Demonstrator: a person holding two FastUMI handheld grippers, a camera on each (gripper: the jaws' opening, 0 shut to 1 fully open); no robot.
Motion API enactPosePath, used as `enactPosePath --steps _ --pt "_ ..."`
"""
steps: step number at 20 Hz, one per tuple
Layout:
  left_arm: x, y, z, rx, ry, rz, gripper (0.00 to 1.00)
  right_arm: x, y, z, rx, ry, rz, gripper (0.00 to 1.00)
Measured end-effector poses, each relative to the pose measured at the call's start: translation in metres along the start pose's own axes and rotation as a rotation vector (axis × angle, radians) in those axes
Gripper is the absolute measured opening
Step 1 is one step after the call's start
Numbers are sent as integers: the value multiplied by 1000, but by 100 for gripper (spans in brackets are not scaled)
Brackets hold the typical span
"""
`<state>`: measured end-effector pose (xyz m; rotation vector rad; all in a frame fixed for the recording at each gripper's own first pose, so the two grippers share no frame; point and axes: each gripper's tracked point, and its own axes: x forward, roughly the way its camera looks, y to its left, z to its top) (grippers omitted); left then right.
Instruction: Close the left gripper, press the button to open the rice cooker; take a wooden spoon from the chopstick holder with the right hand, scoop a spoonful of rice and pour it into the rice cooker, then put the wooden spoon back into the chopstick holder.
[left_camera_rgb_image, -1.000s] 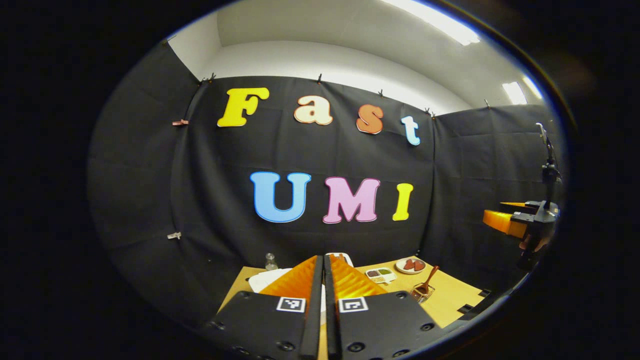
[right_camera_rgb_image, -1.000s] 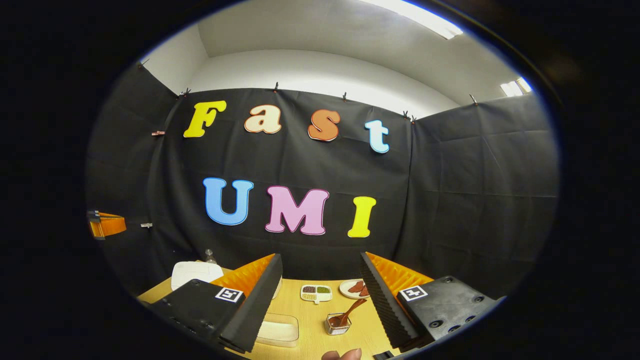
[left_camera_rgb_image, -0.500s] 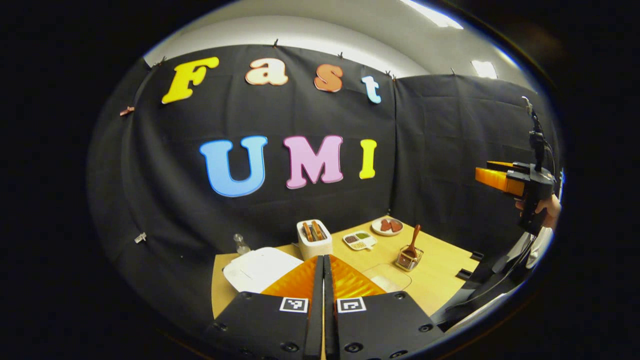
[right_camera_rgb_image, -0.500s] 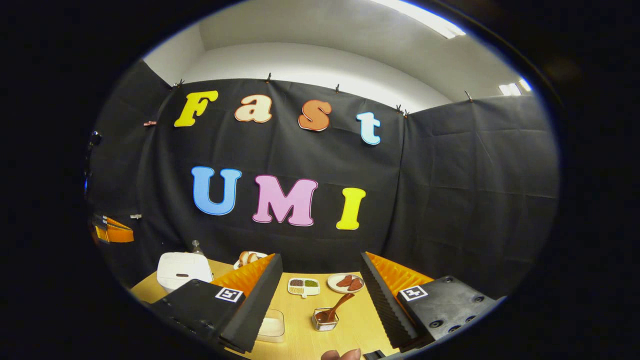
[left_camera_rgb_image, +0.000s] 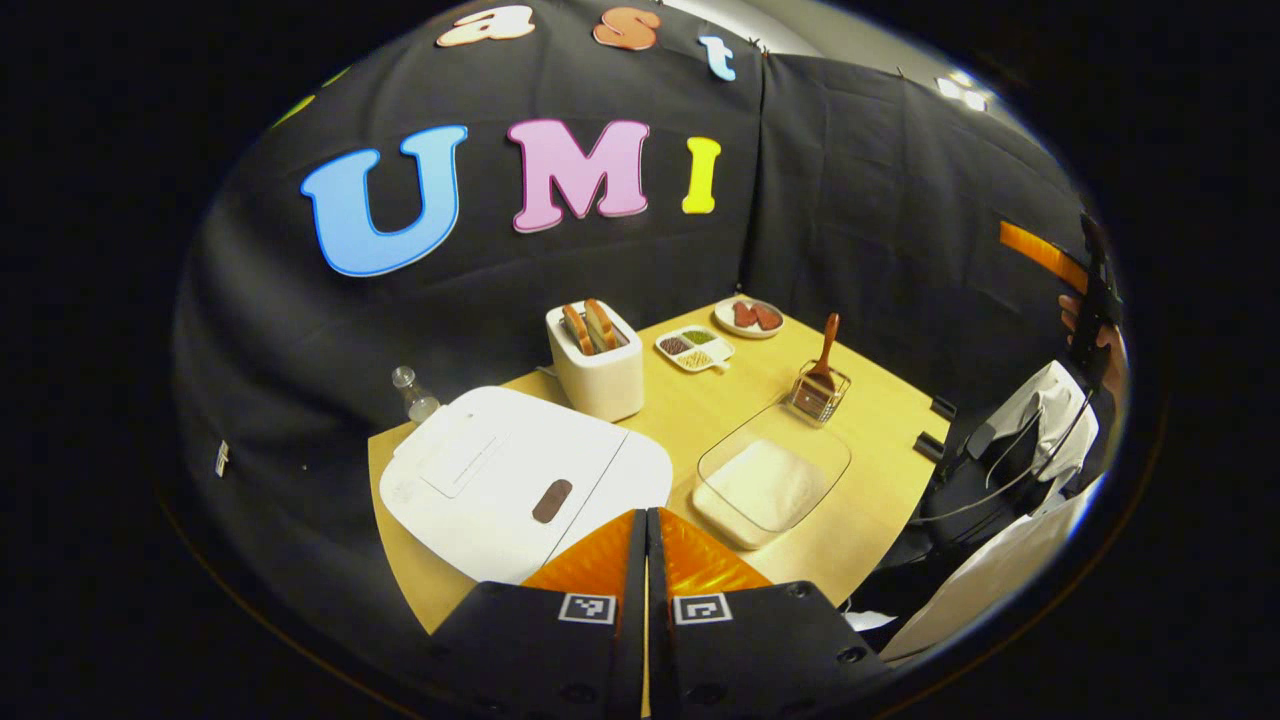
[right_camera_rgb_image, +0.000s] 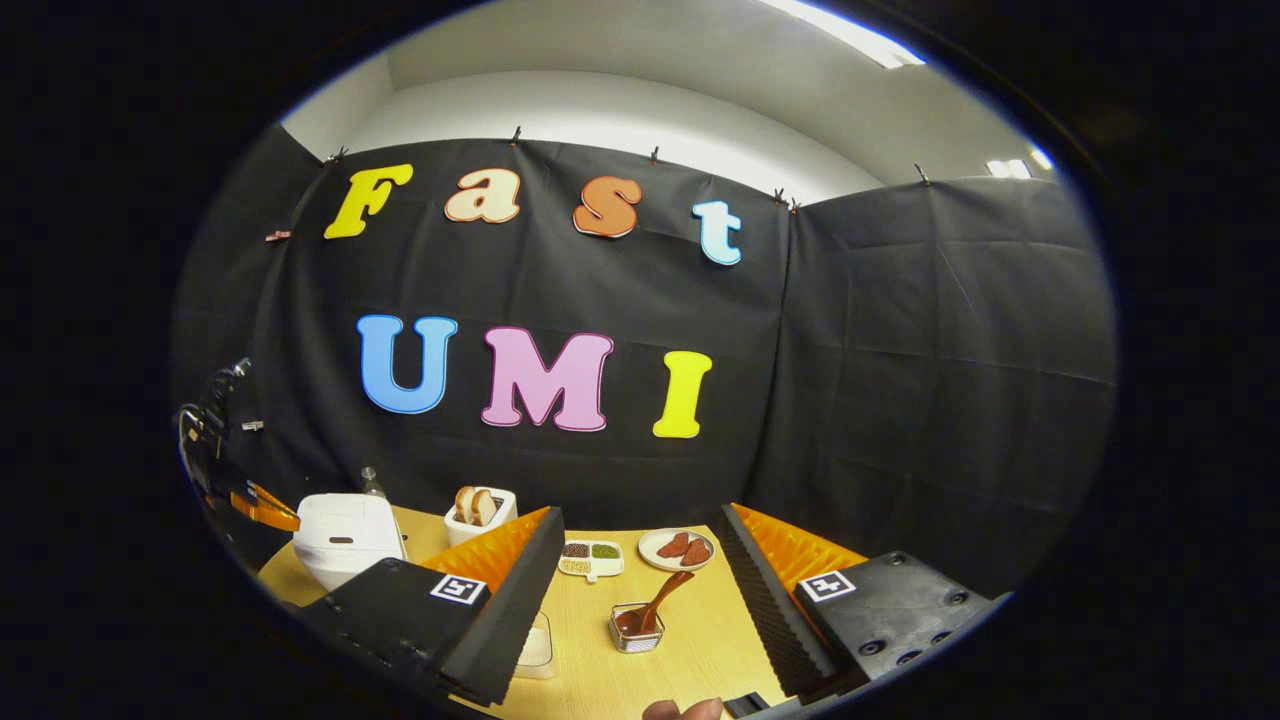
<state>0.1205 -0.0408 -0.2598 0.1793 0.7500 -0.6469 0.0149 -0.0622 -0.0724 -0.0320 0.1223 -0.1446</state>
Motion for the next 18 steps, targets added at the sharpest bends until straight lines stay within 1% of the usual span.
enactPosePath --steps 3,5,7,10,12,15,18 --pt "32 29 -12 10 93 6 7 -1 -5 -5 -1 8 -17 97" --pt "49 49 -10 28 119 19 7 -3 -10 -7 -2 15 -34 97" --pt "62 59 -13 35 157 11 7 -5 -15 -9 -8 20 -48 97" --pt "74 77 -15 76 189 33 7 -6 -23 -10 -15 24 -70 98" --pt "82 79 -17 82 202 30 7 -6 -27 -14 -13 32 -81 97" --pt "88 82 -19 121 228 32 7 -6 -31 -18 -13 41 -93 97" --pt "91 78 -26 137 254 18 7 -5 -33 -24 -8 57 -96 97"
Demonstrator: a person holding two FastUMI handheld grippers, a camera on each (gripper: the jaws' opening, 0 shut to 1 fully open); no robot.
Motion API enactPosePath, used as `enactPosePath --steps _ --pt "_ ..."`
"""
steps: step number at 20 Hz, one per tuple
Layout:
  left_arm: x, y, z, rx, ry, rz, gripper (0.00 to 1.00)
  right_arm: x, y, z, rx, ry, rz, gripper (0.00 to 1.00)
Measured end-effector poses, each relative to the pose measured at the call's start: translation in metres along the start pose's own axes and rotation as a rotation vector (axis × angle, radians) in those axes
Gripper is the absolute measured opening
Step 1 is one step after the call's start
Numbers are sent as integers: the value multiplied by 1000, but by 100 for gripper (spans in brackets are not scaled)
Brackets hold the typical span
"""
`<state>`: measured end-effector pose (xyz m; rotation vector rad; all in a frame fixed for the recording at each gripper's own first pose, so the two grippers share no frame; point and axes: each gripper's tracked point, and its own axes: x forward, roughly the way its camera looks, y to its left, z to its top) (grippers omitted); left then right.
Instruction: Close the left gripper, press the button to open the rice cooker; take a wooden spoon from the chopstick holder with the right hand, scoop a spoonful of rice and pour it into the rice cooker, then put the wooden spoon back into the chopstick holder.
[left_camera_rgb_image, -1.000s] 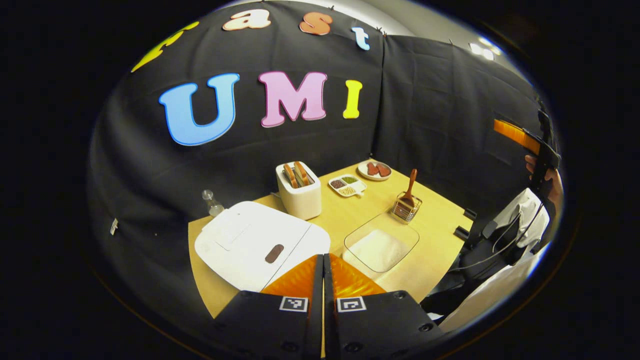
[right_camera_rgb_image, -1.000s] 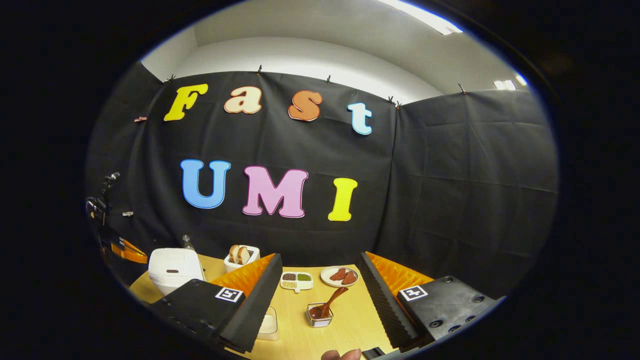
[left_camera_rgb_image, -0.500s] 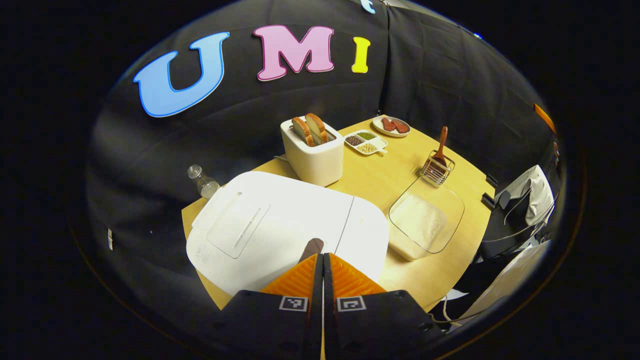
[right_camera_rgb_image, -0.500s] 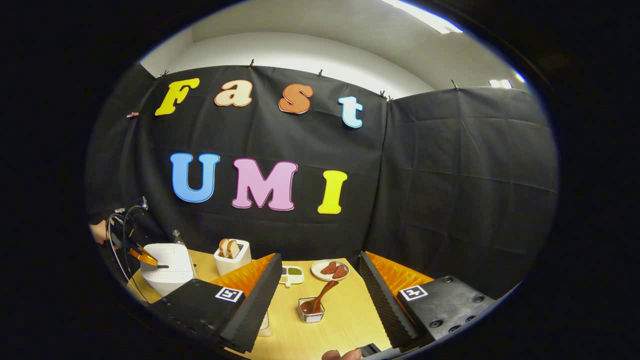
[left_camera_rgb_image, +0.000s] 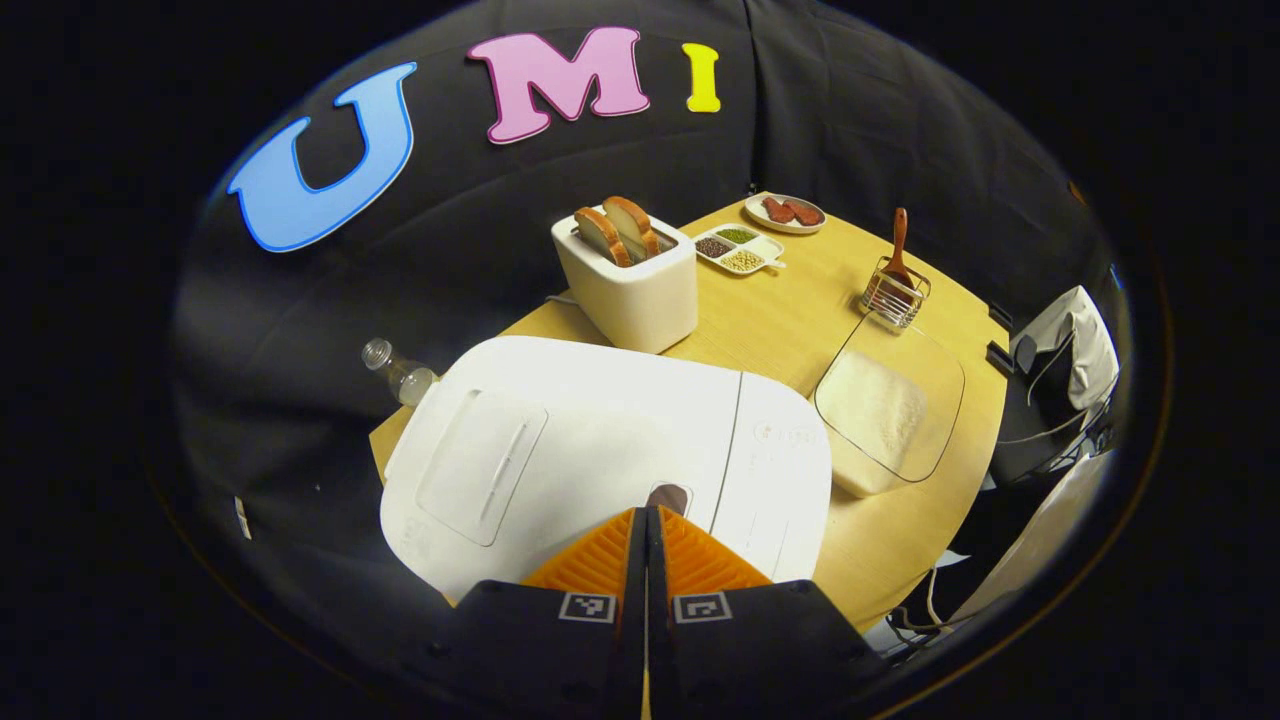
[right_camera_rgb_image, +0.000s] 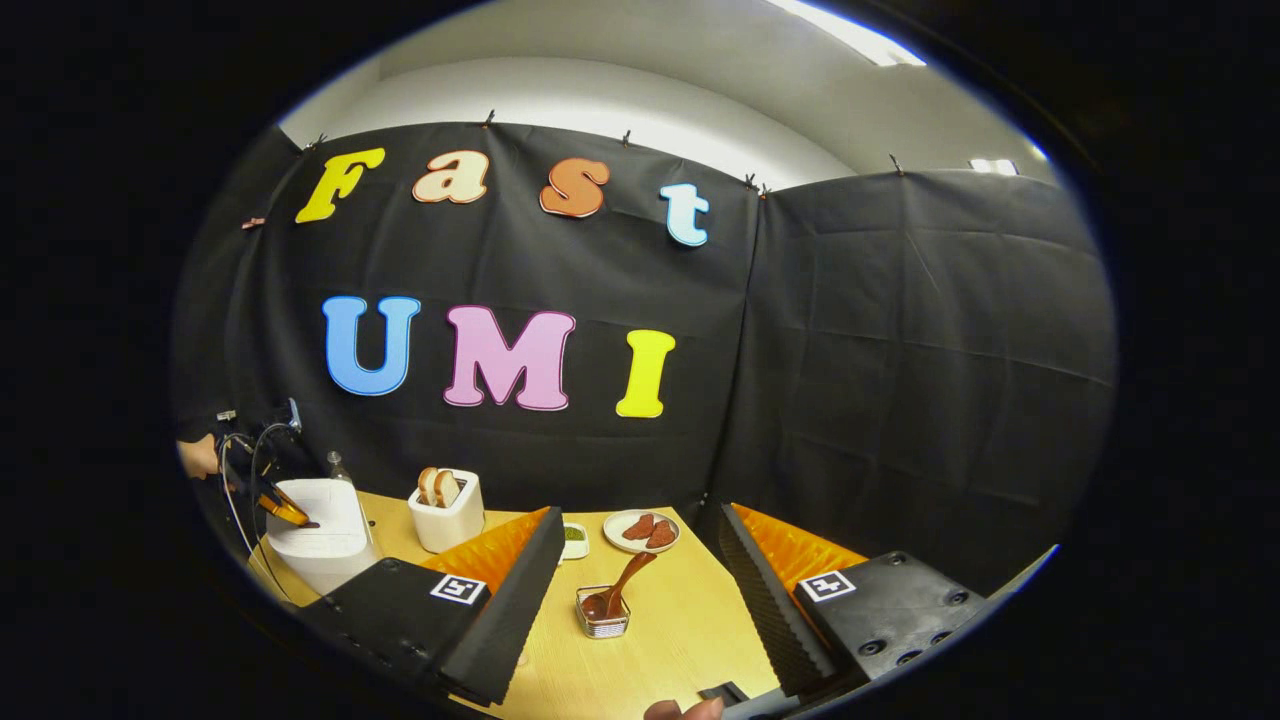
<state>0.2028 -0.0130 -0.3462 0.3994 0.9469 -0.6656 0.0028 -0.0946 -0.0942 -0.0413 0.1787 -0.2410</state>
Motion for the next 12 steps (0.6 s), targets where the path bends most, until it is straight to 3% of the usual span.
enactPosePath --steps 12 --pt "2 2 -2 67 35 25 8 -5 2 -9 38 26 9 98"
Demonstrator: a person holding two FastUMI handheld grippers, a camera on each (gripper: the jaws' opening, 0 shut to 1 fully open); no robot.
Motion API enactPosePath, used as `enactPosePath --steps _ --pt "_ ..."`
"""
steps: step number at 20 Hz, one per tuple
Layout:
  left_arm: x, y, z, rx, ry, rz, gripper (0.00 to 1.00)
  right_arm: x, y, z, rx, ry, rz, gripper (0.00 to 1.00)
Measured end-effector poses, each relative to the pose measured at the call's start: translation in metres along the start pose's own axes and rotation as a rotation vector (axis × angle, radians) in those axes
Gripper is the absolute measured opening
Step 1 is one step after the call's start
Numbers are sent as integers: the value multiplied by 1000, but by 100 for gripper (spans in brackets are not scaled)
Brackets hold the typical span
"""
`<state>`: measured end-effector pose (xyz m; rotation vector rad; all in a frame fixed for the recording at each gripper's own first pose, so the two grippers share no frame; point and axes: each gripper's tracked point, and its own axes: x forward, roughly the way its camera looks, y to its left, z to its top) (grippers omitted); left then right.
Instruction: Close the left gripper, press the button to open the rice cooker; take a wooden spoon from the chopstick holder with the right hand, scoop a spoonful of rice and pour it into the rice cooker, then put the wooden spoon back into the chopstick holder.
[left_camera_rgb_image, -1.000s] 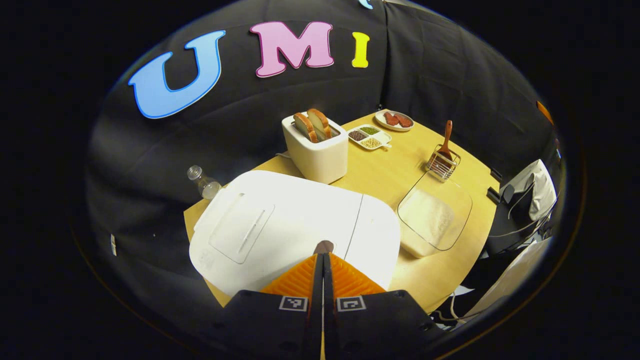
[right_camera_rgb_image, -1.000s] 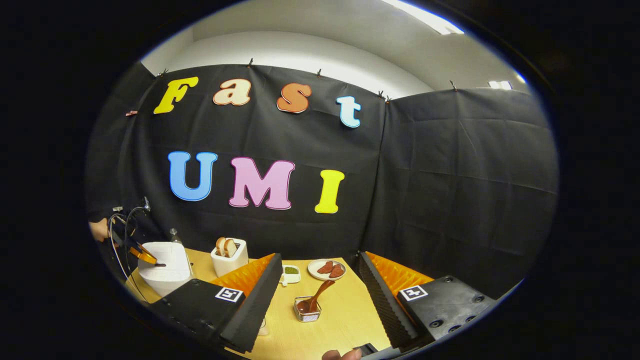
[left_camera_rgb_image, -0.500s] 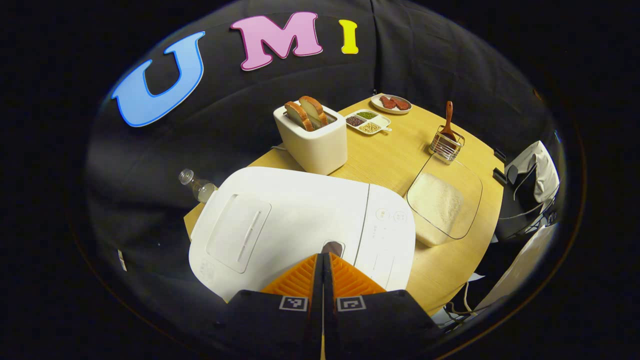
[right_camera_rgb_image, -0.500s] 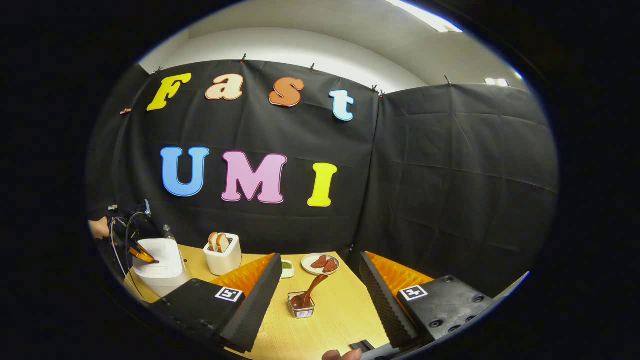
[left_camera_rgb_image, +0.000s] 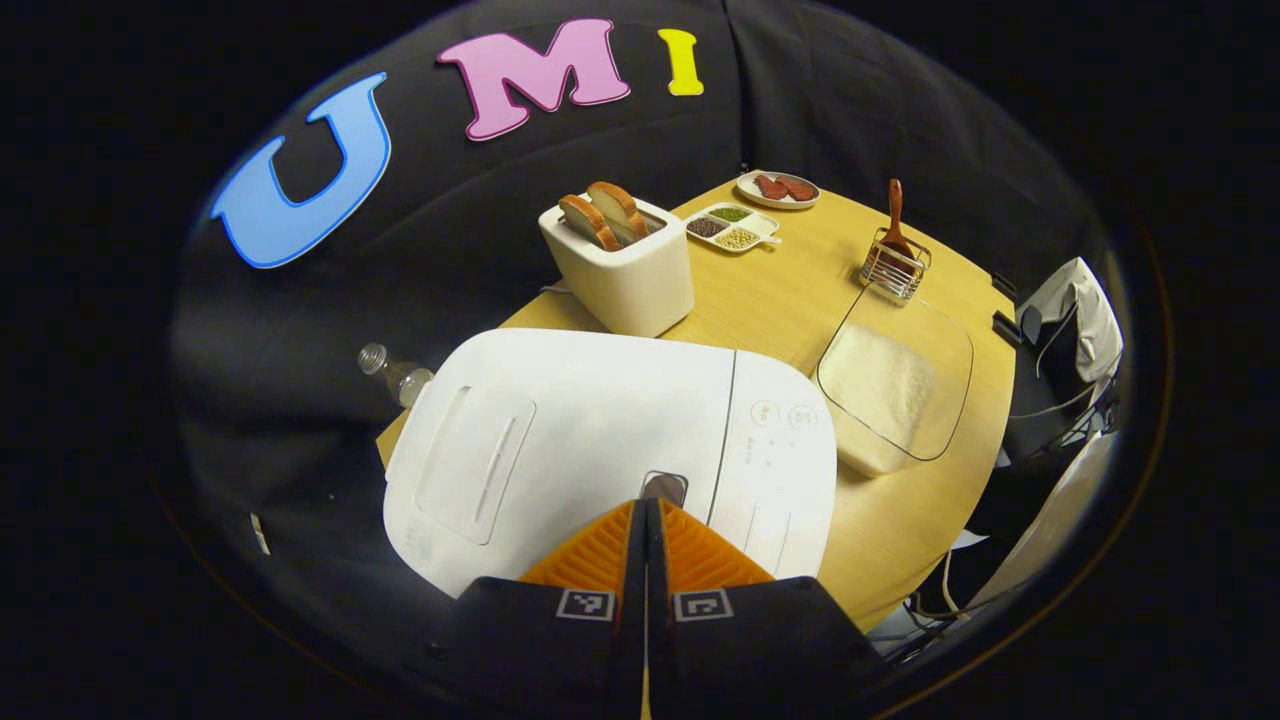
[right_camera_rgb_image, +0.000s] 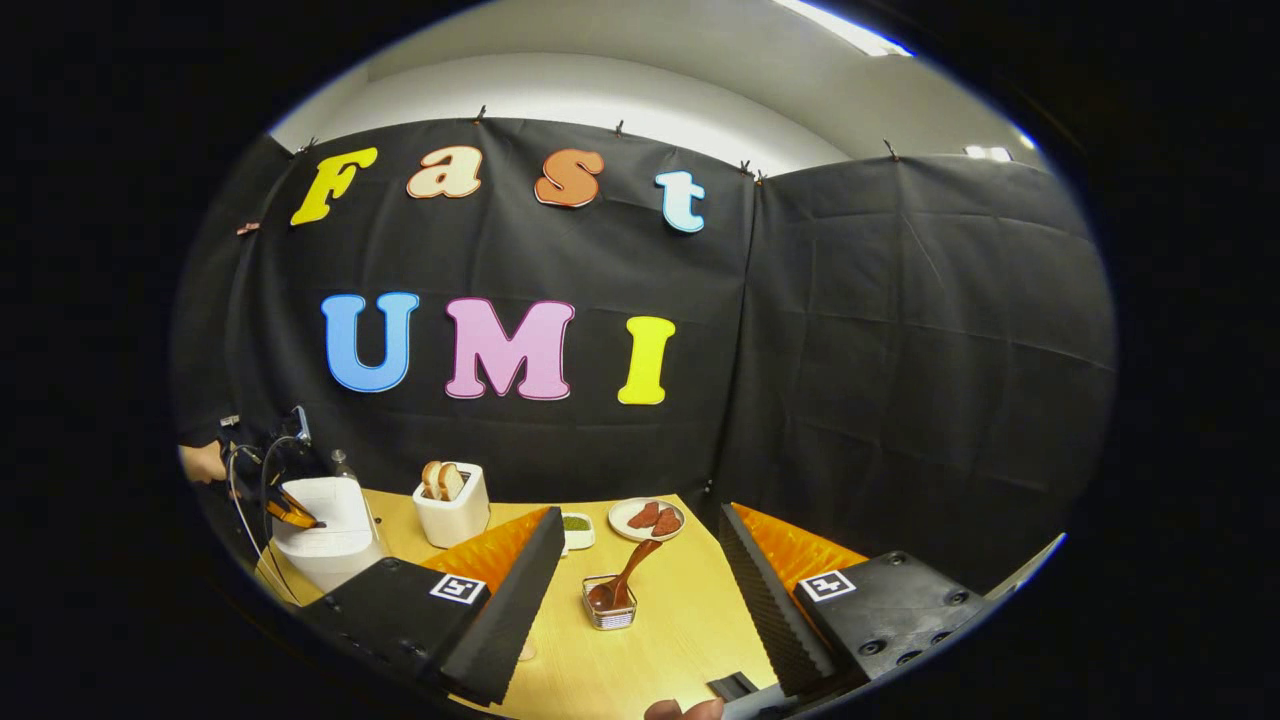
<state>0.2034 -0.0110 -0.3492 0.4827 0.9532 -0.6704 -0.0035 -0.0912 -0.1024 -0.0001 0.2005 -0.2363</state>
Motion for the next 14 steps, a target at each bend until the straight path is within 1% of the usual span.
enactPosePath --steps 1,2,4,6,7,8,9,12,13,14 --pt "-6 2 7 -3 -26 13 8 0 0 1 1 0 1 98" --pt "-13 9 17 -5 -67 45 7 -2 0 2 -2 -4 2 97" --pt "-39 25 42 2 -172 140 7 -4 -2 6 -15 -14 -2 97" --pt "-72 52 62 32 -273 294 7 -6 -4 10 -20 -22 -3 97" --pt "-93 67 74 34 -332 381 7 -8 -4 10 -20 -26 -3 97" --pt "-113 74 83 20 -388 444 7 -8 -3 12 -18 -29 0 97" --pt "-129 75 90 -7 -440 465 7 -10 -2 12 -19 -30 4 97" --pt "-172 50 105 -103 -612 454 9 -14 -1 16 -32 -43 14 97" --pt "-193 45 110 -118 -678 472 14 -15 0 18 -37 -48 18 97" --pt "-208 36 113 -117 -739 478 32 -16 1 18 -41 -51 23 97"
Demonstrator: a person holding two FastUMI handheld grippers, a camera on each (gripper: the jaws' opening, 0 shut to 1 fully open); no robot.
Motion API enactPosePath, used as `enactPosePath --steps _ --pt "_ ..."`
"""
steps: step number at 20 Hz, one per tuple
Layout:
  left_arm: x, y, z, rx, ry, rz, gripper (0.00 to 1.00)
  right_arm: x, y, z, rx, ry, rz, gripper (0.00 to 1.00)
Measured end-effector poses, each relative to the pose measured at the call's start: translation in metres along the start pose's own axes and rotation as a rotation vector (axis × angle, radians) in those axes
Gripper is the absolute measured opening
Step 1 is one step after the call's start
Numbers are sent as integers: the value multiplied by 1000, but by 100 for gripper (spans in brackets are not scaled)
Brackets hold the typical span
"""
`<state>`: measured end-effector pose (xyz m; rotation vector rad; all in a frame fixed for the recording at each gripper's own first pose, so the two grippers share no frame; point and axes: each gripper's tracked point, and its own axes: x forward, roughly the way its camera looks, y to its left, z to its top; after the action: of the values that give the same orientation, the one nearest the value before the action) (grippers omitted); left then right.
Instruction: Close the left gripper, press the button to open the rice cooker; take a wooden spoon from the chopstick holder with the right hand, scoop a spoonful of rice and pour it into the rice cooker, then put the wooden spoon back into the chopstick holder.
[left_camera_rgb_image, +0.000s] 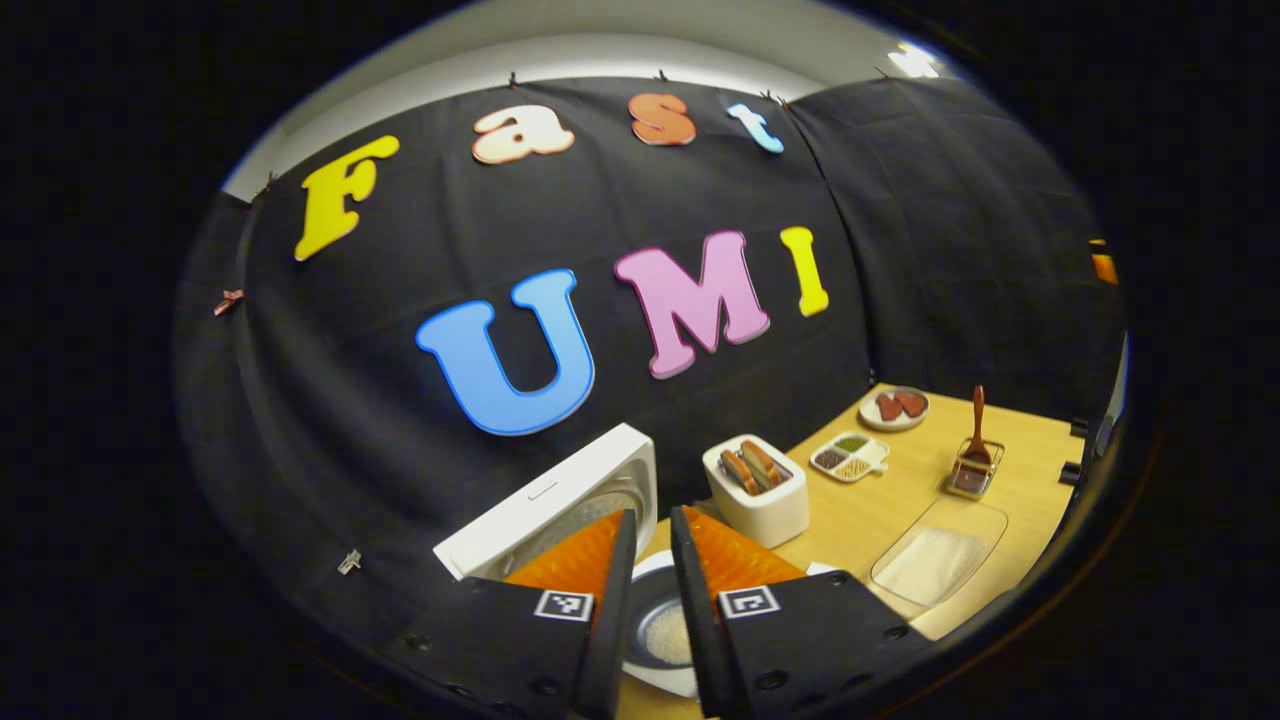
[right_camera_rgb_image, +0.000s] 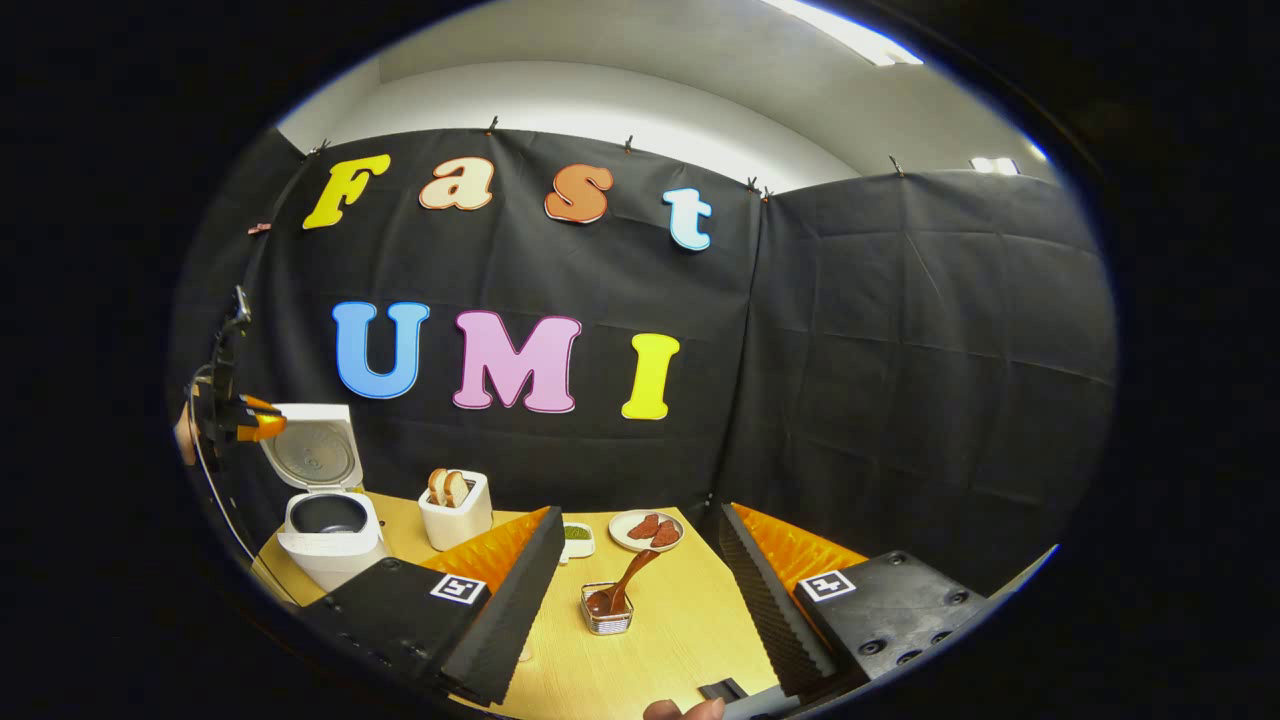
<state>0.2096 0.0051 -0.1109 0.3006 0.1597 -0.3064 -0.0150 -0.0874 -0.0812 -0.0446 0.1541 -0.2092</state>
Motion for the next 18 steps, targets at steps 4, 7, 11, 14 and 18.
enactPosePath --steps 4,7,11,14,18 --pt "-58 -23 46 -77 -202 13 99 -5 4 -2 1 -5 19 97" --pt "-103 -20 72 -161 -325 104 95 -12 6 -2 -17 -17 35 97" --pt "-147 -27 72 -171 -329 188 96 -12 6 -2 -51 -43 60 97" --pt "-168 -40 67 -201 -296 235 96 -9 4 -6 -37 -64 88 98" --pt "-186 -54 60 -300 -271 295 96 6 -2 -26 5 -53 136 96"
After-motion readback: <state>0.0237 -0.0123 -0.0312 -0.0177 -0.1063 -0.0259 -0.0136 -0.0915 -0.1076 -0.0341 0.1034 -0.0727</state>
